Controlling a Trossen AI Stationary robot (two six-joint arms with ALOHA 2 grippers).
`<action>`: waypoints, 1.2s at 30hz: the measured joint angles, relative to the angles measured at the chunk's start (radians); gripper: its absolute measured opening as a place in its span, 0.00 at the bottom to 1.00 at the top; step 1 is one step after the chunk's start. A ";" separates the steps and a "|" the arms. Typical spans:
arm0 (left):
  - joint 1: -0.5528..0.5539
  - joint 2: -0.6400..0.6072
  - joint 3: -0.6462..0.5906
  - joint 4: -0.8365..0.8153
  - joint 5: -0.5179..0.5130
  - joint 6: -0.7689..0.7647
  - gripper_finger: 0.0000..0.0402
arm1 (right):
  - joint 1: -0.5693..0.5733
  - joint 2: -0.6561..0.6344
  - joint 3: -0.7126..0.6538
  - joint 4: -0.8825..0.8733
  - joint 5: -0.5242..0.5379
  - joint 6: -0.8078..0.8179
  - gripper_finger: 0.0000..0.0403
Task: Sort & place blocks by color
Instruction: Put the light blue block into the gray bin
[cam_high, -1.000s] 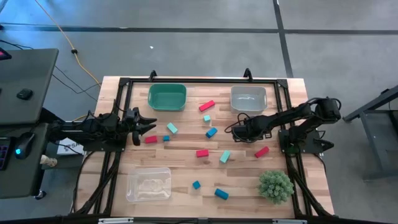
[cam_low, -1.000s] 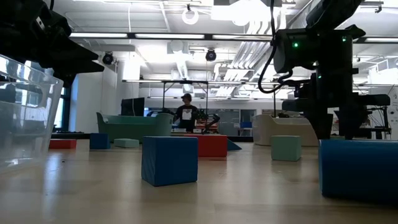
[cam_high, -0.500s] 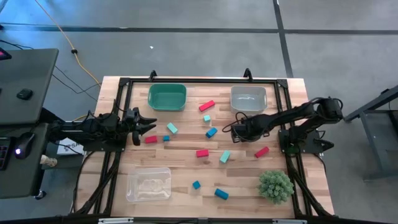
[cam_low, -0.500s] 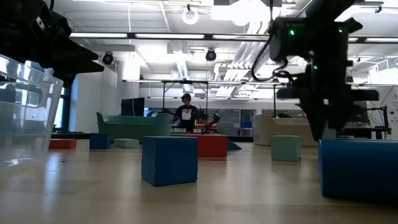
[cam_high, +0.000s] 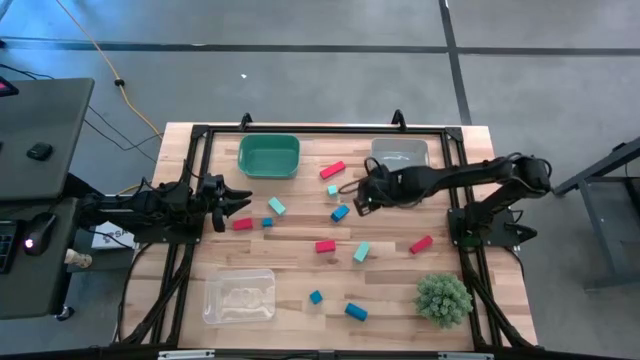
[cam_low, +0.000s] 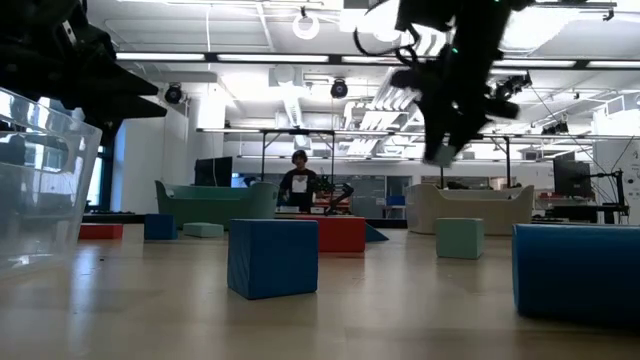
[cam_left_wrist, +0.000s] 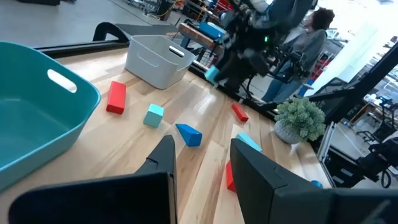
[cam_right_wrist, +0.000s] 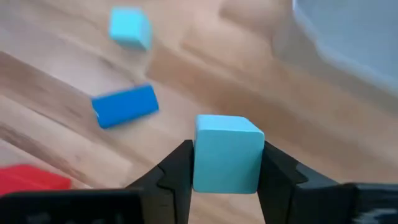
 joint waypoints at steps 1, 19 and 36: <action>0.000 0.000 0.000 0.000 0.000 0.000 0.19 | -0.013 0.000 0.023 -0.006 0.013 -0.035 0.29; 0.000 0.000 0.000 0.000 0.000 -0.003 0.19 | -0.364 -0.001 0.219 -0.089 0.126 -0.430 0.29; 0.000 0.000 0.000 0.000 -0.002 -0.021 0.19 | -0.591 -0.001 -0.001 0.020 -0.116 -0.434 0.29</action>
